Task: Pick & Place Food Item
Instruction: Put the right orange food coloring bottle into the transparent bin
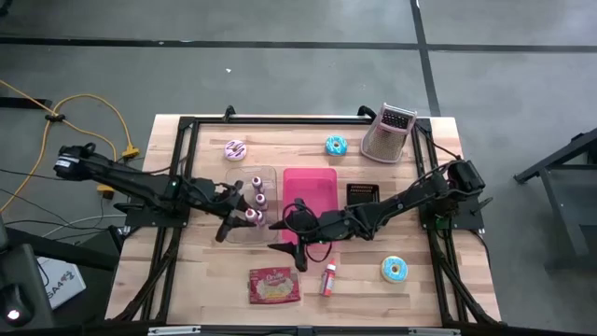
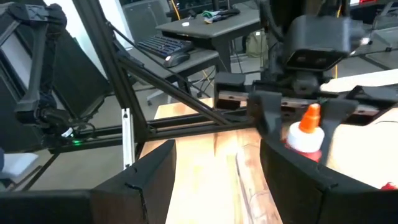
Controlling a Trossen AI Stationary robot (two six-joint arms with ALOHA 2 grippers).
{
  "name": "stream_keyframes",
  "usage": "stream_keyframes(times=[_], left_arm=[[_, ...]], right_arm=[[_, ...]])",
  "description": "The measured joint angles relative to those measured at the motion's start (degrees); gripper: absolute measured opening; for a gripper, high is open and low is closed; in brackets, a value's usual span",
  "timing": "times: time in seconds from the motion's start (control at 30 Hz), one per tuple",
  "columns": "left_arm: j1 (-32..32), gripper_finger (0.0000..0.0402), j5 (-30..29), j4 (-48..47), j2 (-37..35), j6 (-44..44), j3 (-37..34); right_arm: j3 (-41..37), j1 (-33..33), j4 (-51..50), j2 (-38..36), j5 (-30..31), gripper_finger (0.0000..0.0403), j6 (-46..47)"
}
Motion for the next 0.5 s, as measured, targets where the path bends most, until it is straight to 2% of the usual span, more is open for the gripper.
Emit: stream_keyframes(times=[0.13, 0.5], left_arm=[[-1.59, 0.0148, -0.48, 0.01, 0.02, -0.6, -1.55], [-4.87, 0.0148, -6.24, 0.06, 0.02, 0.68, -5.71]], right_arm=[[0.0, -0.05, -0.25, 0.02, 0.02, 0.0217, 0.15], [0.0, -0.04, -0.54, 0.02, -0.04, 0.0212, 0.13]])
